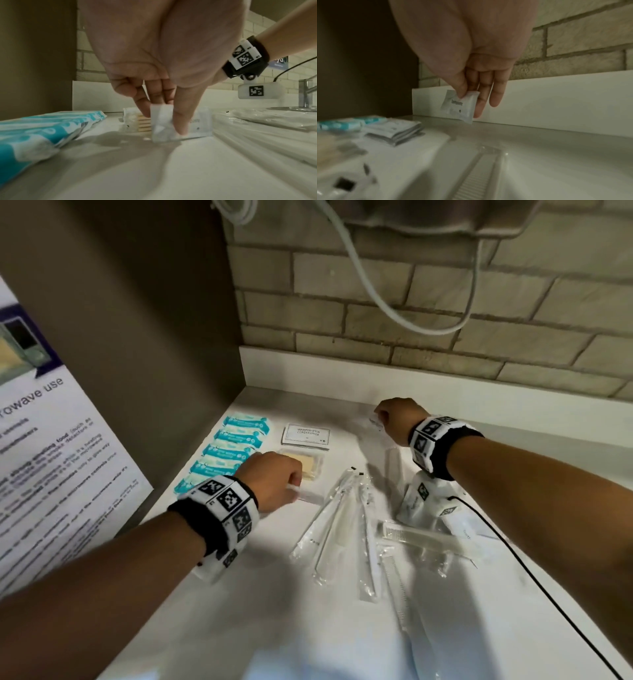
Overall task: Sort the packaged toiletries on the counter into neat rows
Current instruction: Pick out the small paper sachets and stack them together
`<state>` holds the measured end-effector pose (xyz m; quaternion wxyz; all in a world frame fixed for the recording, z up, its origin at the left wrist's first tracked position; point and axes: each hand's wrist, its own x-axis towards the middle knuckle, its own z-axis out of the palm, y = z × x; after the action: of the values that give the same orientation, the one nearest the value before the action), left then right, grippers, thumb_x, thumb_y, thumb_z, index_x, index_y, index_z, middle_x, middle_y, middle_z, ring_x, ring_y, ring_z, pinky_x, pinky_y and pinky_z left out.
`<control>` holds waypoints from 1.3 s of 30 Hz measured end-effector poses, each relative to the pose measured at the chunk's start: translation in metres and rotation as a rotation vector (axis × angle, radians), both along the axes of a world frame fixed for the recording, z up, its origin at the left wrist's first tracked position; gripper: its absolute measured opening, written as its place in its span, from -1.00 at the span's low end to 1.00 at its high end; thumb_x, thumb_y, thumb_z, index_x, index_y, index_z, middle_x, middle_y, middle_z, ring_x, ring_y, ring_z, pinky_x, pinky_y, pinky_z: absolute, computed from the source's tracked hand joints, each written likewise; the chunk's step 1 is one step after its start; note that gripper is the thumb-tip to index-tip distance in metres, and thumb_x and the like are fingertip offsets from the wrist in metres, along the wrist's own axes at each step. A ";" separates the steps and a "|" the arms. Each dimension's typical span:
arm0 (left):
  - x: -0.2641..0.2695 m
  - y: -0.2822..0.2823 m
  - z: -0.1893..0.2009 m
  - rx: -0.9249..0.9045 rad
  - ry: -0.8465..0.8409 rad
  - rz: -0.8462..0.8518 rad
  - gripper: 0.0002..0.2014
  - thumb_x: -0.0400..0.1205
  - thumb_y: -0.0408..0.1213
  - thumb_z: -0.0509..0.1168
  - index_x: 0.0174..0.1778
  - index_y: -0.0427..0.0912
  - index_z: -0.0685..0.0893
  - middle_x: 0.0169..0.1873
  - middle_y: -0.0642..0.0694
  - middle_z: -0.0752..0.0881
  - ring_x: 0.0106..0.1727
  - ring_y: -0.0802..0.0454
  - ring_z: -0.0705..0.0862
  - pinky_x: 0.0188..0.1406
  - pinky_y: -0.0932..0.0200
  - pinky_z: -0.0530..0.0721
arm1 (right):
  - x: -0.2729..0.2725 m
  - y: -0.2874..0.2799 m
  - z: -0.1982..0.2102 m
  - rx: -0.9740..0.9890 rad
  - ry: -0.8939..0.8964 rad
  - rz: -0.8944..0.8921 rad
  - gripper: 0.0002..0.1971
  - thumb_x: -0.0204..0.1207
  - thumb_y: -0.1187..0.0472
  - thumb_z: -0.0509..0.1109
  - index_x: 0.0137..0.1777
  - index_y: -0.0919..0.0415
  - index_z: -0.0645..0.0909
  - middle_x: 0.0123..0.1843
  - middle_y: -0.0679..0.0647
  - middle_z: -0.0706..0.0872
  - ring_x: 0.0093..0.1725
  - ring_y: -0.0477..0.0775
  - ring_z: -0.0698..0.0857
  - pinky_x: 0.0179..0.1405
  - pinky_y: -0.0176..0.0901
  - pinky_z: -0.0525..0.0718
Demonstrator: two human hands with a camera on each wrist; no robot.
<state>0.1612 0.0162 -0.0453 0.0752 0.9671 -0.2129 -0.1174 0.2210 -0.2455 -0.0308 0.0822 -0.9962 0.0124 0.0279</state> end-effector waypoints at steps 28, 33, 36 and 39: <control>-0.050 -0.109 0.039 -0.961 0.384 0.081 -0.89 0.69 -0.30 0.31 0.11 -0.17 0.62 -0.07 -0.16 0.66 -0.26 -0.08 0.77 -0.27 0.17 0.76 | -0.158 -0.023 0.033 0.606 -0.199 0.023 -0.94 0.50 0.25 0.48 -0.16 0.12 0.65 -0.23 -0.02 0.71 -0.40 -0.02 0.65 -0.31 -0.13 0.68; -0.072 -0.177 0.041 -0.877 0.319 0.021 -0.77 0.73 -0.38 0.22 0.25 -0.01 0.56 0.32 -0.12 0.47 -0.24 -0.10 0.82 -0.31 0.22 0.77 | -0.176 -0.099 0.027 0.511 -0.179 -0.014 -0.92 0.50 0.11 0.49 -0.18 0.08 0.70 -0.22 -0.05 0.78 -0.37 -0.24 0.65 -0.29 -0.26 0.57; -0.065 -0.172 0.044 -0.886 0.259 0.083 -0.79 0.76 -0.41 0.12 0.20 -0.10 0.60 0.20 -0.20 0.64 -0.27 -0.05 0.80 -0.36 0.23 0.77 | -0.174 -0.106 0.016 0.432 -0.126 -0.081 -0.83 0.60 0.06 0.34 -0.04 0.14 0.67 -0.07 0.07 0.79 -0.20 0.10 0.70 -0.12 -0.08 0.65; -0.059 -0.165 0.051 -0.925 0.207 0.123 -0.77 0.77 -0.41 0.06 0.16 -0.10 0.59 0.10 -0.22 0.66 -0.30 -0.08 0.78 -0.29 0.07 0.78 | -0.177 -0.103 -0.005 0.135 0.160 -0.092 -0.73 0.56 0.01 0.33 0.20 0.06 0.64 0.20 0.06 0.71 0.05 0.08 0.66 0.05 -0.11 0.62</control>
<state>0.1024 -0.1493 0.0055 0.5252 0.8262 -0.1767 -0.1013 0.0441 -0.3485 -0.0354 0.1489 -0.9813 0.0626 0.1044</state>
